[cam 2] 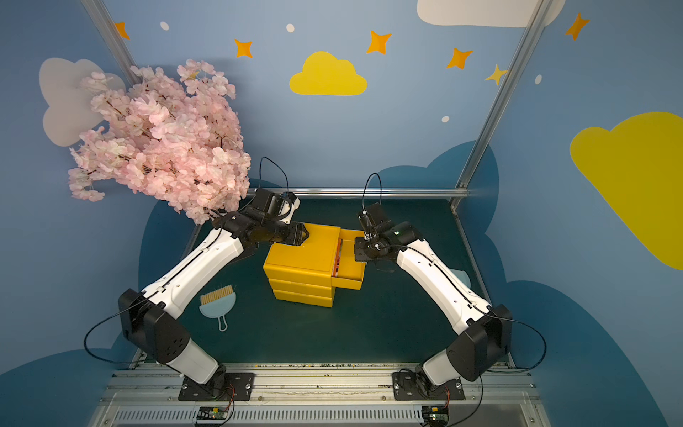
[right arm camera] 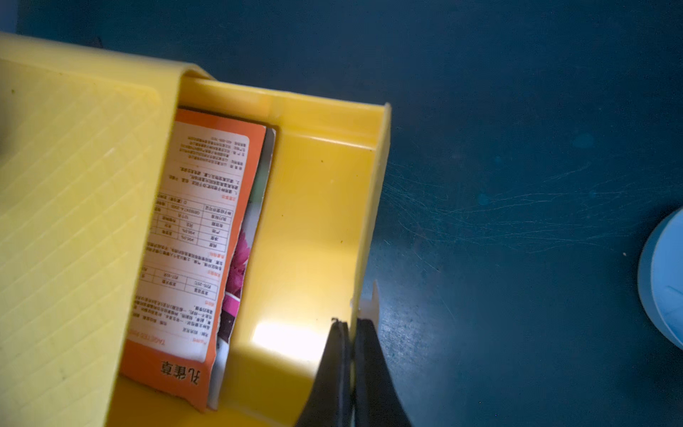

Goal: Take the seed bags out of the drawer
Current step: Open the drawer in the storage box.

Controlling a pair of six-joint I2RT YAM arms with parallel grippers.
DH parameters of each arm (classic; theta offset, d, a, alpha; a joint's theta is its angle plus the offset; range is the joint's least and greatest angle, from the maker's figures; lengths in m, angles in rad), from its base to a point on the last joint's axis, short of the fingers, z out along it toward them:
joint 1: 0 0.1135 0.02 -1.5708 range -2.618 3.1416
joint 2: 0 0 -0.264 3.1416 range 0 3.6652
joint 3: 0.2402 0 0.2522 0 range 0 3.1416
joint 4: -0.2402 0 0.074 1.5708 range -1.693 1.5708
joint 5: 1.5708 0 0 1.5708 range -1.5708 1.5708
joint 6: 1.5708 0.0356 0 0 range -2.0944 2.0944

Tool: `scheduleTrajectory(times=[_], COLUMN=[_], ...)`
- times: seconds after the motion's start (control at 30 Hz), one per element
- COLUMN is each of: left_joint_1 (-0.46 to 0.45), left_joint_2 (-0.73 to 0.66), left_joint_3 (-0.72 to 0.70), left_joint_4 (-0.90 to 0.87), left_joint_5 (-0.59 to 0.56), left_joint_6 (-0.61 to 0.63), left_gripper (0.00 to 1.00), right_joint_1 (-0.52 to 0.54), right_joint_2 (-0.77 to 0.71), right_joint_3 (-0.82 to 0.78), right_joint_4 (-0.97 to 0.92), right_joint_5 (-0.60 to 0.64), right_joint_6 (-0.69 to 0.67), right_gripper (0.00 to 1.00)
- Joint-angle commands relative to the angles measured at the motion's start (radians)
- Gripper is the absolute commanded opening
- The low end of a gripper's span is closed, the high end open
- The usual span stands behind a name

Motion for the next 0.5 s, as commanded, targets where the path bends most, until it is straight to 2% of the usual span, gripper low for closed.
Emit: scheduleTrajectory(times=[0.0, 0.47], left_joint_1=[0.013, 0.025], left_joint_2=[0.056, 0.056], left_joint_3=[-0.053, -0.059], left_joint_4=[-0.119, -0.121], left_joint_5=[-0.003, 0.005], left_joint_6=[0.002, 0.003], left_gripper=[0.58, 0.58], right_joint_1=[-0.031, -0.132], right_joint_2=[-0.054, -0.088], right_joint_3=[-0.003, -0.043], right_joint_4=[-0.033, -0.024], right_joint_5=[0.034, -0.032], right_joint_6=[-0.047, -0.083], right_gripper=[0.00, 0.00])
